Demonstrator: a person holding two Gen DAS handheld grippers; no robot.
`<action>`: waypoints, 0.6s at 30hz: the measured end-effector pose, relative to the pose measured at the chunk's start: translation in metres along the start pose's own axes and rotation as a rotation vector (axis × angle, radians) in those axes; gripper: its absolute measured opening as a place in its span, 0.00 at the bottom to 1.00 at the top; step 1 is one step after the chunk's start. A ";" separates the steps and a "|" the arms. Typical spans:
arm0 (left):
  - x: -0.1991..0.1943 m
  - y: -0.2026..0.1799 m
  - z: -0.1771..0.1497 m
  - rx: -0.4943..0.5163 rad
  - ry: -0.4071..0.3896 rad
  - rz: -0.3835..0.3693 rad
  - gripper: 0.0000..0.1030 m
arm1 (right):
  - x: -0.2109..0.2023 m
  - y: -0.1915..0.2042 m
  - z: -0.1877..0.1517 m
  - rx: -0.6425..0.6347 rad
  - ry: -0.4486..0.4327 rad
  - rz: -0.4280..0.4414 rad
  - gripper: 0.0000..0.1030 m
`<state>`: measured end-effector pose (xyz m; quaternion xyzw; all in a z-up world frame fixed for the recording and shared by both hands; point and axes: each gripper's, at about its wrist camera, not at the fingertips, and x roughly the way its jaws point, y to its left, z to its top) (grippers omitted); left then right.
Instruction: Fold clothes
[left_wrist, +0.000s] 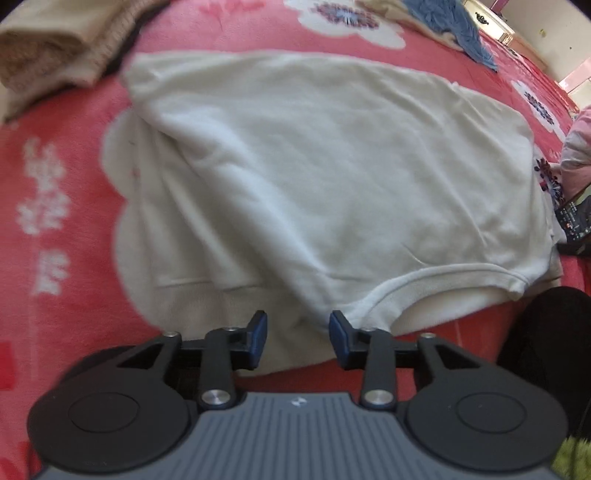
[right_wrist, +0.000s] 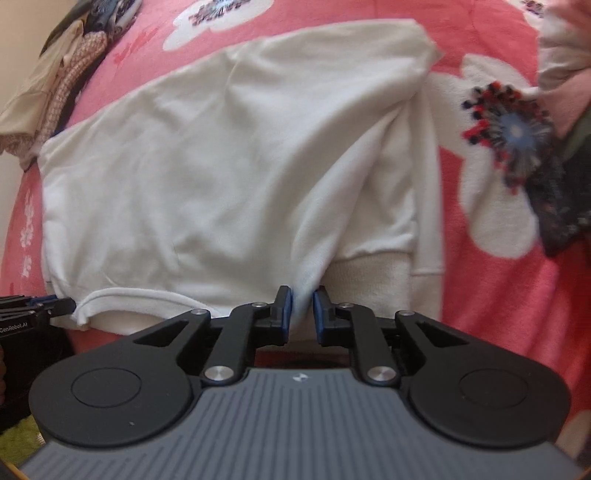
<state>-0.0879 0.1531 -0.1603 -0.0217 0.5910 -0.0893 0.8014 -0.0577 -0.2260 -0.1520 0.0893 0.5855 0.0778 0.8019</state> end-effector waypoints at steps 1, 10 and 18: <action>-0.008 0.001 -0.002 0.014 -0.029 0.010 0.38 | -0.013 -0.001 0.001 -0.015 -0.044 0.001 0.11; 0.009 -0.030 0.023 0.127 -0.191 0.010 0.41 | 0.002 0.006 0.041 -0.216 -0.233 -0.023 0.11; 0.036 -0.020 0.031 0.028 -0.120 0.007 0.44 | 0.026 -0.057 0.030 -0.023 -0.023 0.037 0.10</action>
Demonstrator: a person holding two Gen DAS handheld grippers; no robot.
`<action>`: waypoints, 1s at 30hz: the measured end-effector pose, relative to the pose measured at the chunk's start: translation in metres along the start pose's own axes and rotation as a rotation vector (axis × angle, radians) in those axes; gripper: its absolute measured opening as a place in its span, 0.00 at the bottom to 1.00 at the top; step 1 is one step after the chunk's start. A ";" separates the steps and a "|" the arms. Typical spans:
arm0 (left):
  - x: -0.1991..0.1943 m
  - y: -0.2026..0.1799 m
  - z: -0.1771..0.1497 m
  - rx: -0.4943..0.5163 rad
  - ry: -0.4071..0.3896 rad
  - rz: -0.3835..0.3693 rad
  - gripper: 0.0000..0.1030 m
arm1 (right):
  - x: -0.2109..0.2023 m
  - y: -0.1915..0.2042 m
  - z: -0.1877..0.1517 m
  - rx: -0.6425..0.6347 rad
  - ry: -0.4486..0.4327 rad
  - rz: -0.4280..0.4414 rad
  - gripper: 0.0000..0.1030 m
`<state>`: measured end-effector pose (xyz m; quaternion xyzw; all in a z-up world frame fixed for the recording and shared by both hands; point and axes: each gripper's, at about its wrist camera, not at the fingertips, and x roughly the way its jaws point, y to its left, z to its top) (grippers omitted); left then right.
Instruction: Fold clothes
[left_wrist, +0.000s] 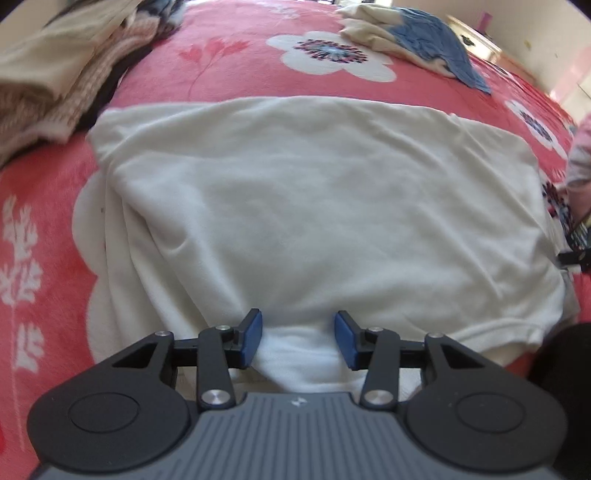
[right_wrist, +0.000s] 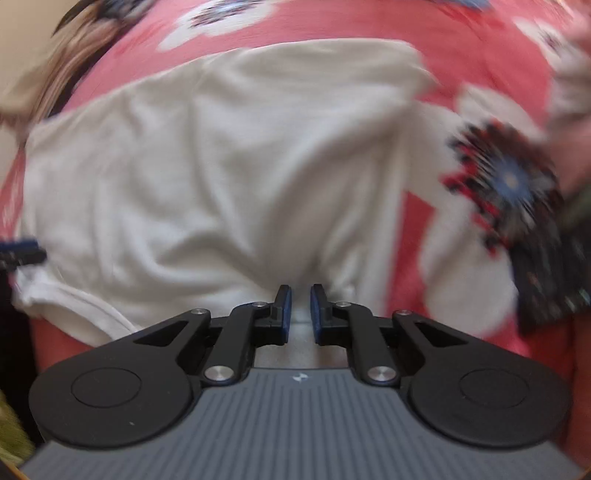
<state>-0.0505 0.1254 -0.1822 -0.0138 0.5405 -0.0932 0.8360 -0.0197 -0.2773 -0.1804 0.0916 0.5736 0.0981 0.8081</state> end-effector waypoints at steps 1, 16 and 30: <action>0.001 0.000 0.000 -0.005 0.003 0.000 0.44 | -0.009 -0.008 0.005 0.058 -0.043 0.038 0.11; 0.005 -0.015 -0.001 0.057 0.000 0.051 0.53 | 0.014 -0.029 0.026 0.257 -0.191 0.172 0.03; 0.006 -0.016 0.000 0.062 0.000 0.059 0.53 | -0.010 -0.033 0.001 0.251 -0.333 -0.121 0.01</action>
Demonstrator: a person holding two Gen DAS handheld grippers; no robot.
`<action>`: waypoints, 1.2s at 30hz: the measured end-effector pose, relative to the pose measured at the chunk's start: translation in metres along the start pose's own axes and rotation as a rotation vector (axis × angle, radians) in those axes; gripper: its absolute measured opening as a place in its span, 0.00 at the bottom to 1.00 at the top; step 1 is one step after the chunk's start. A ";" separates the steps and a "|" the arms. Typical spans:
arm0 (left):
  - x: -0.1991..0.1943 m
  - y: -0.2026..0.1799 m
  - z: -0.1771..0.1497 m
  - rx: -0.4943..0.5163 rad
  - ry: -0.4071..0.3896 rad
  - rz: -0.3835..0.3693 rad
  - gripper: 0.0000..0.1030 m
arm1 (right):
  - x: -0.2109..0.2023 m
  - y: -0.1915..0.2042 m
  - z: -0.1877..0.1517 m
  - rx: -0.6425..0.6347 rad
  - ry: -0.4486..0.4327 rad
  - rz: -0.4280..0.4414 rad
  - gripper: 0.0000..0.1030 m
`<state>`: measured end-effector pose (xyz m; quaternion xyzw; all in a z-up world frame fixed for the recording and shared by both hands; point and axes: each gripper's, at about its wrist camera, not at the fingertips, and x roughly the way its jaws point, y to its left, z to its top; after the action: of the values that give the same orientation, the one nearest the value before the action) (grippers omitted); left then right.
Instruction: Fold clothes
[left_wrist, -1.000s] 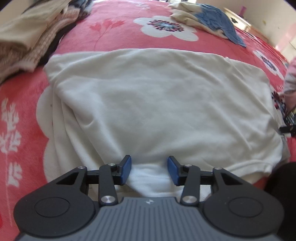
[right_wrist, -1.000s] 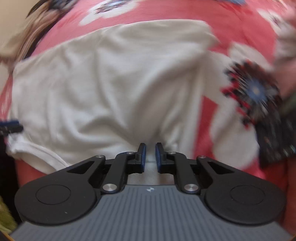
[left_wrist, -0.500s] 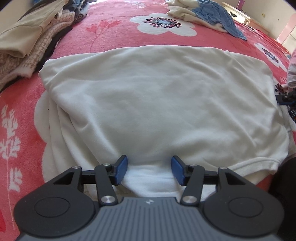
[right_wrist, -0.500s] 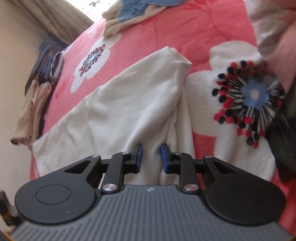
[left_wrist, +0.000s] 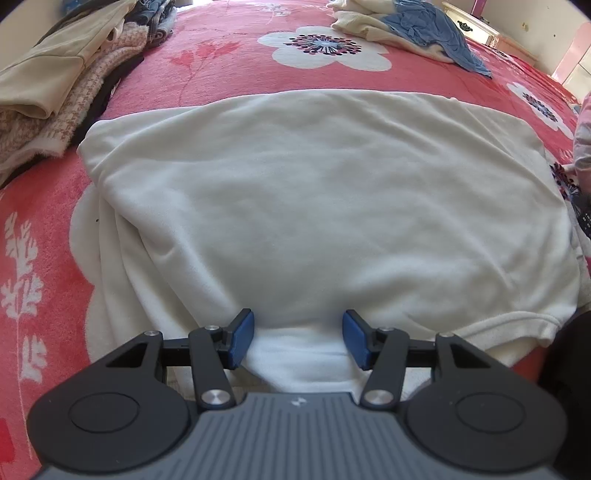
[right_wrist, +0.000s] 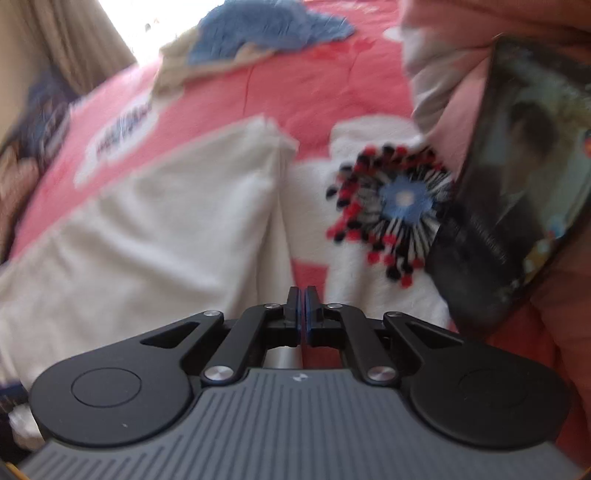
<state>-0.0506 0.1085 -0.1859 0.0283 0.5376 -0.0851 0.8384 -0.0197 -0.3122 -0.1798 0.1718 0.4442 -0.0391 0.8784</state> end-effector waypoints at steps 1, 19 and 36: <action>0.000 0.000 0.001 0.002 0.001 0.002 0.53 | -0.005 0.004 0.005 -0.032 -0.038 0.002 0.02; -0.003 0.004 -0.001 -0.010 0.002 -0.021 0.54 | 0.070 0.111 0.067 -0.400 -0.064 0.158 0.03; -0.007 0.017 -0.005 -0.081 -0.005 -0.070 0.56 | 0.143 0.117 0.081 -0.173 0.053 0.135 0.00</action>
<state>-0.0550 0.1271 -0.1821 -0.0249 0.5394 -0.0928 0.8366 0.1548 -0.2175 -0.2177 0.1259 0.4565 0.0633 0.8785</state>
